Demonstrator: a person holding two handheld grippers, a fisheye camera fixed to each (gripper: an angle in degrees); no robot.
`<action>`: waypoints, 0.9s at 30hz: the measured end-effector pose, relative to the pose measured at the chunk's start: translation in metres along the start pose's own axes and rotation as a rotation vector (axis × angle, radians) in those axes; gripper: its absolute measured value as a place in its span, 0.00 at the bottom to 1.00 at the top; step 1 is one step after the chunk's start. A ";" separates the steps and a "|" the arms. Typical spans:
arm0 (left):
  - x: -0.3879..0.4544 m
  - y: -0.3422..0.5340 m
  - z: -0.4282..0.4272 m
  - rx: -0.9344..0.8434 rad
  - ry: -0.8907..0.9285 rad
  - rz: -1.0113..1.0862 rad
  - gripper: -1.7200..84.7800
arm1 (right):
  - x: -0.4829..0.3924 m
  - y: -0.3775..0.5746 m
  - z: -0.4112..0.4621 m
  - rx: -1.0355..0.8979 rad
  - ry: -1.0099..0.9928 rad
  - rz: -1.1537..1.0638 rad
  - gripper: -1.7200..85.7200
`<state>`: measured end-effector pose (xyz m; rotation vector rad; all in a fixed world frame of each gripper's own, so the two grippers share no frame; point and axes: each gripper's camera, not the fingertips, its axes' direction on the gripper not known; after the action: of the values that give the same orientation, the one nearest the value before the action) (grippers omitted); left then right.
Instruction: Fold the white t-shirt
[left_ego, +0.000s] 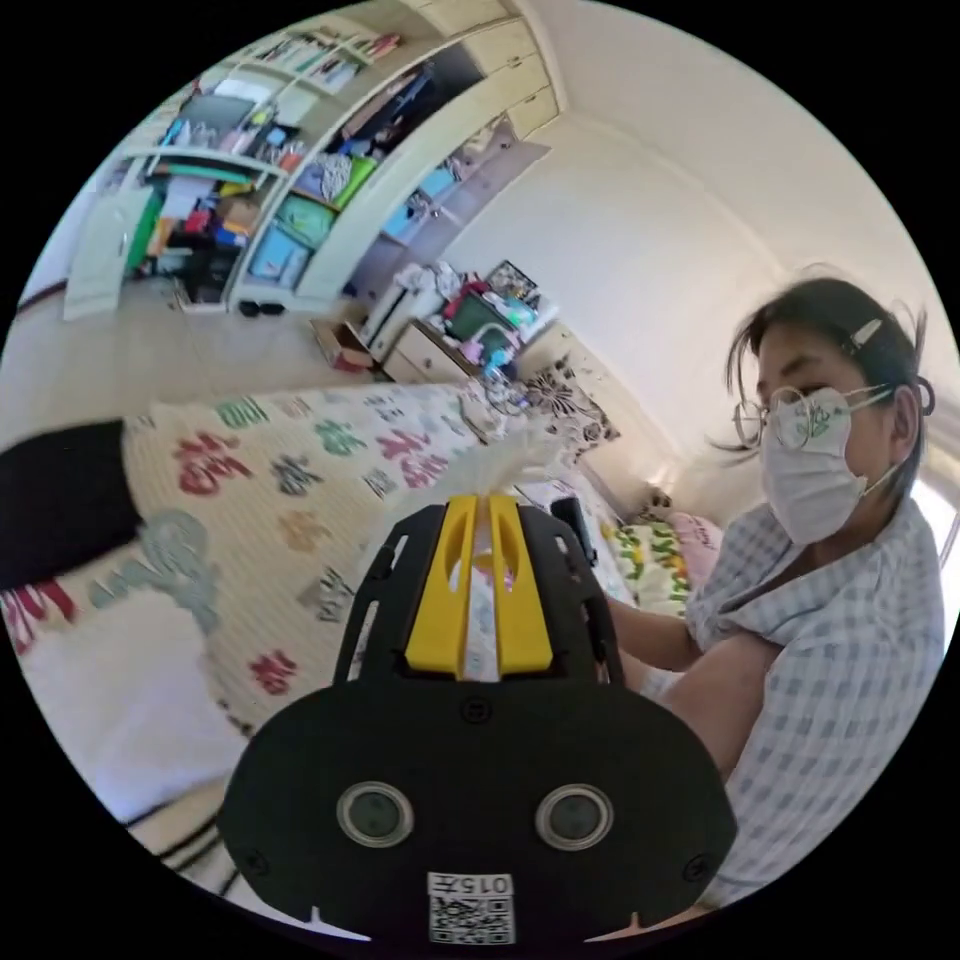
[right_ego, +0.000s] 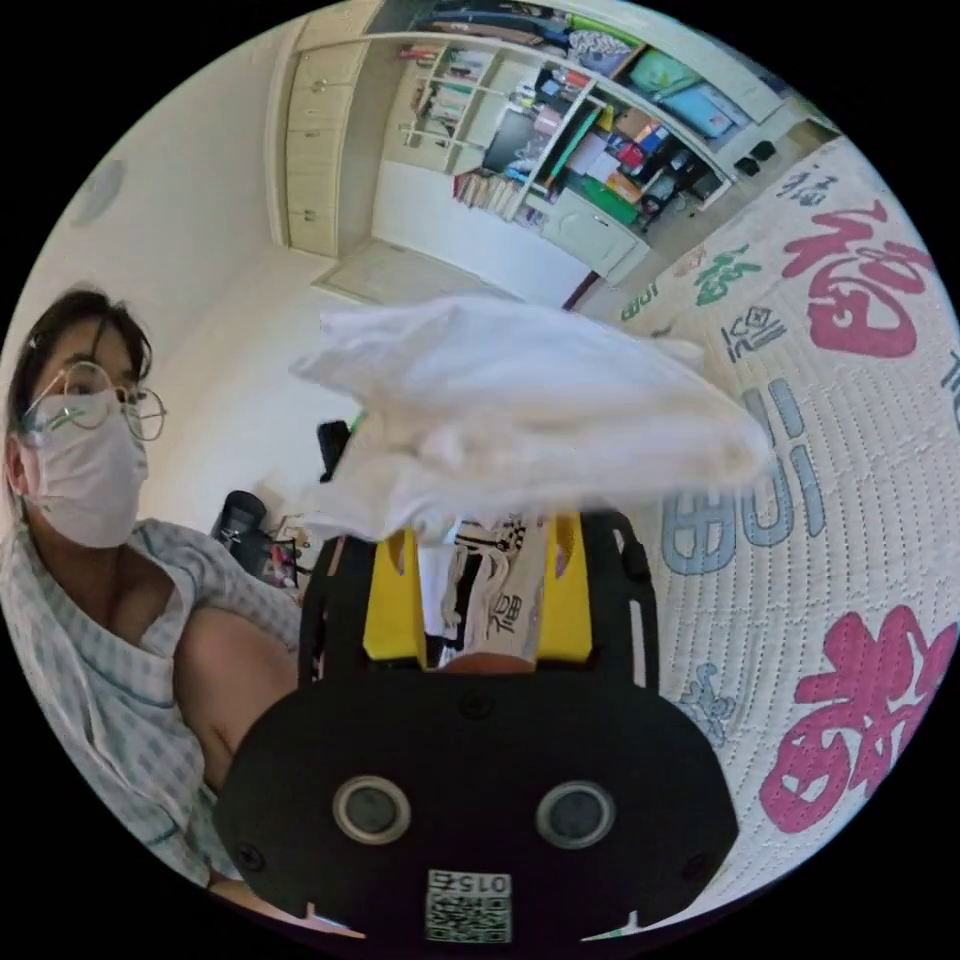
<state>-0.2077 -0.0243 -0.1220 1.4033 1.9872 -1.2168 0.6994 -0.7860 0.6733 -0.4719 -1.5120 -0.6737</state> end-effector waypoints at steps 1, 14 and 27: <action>-0.001 0.010 0.009 -0.014 0.035 -0.017 0.02 | -0.004 0.002 -0.006 0.025 0.030 0.013 0.17; 0.050 0.096 0.156 -0.248 0.078 0.137 0.16 | -0.090 0.100 -0.042 -0.234 0.680 -0.010 0.06; -0.061 0.224 0.127 -0.203 0.216 -0.382 0.04 | -0.166 0.155 -0.034 -0.395 0.948 -0.039 0.07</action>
<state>0.0016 -0.1388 -0.2363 1.1286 2.5364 -1.0031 0.8381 -0.6764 0.5266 -0.3342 -0.4934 -1.0430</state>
